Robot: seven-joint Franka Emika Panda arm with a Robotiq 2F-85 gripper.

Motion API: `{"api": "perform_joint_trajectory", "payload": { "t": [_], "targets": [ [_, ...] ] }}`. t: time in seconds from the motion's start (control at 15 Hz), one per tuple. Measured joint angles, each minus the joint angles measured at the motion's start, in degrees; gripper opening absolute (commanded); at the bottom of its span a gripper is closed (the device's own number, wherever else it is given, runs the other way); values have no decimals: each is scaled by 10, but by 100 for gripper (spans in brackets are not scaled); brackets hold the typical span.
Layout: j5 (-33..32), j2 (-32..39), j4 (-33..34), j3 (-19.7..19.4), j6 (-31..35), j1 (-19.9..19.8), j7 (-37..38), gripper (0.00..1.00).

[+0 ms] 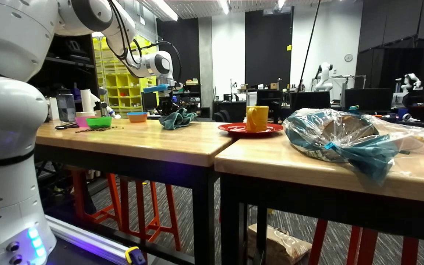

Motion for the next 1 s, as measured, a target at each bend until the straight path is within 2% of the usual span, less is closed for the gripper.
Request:
{"api": "perform_joint_trajectory", "payload": {
  "t": [0.47,1.0],
  "targets": [
    [3,-12,-24,13,15,22,0,2],
    [4,-73,-117,39,47,36,-2,2]
  ]
}}
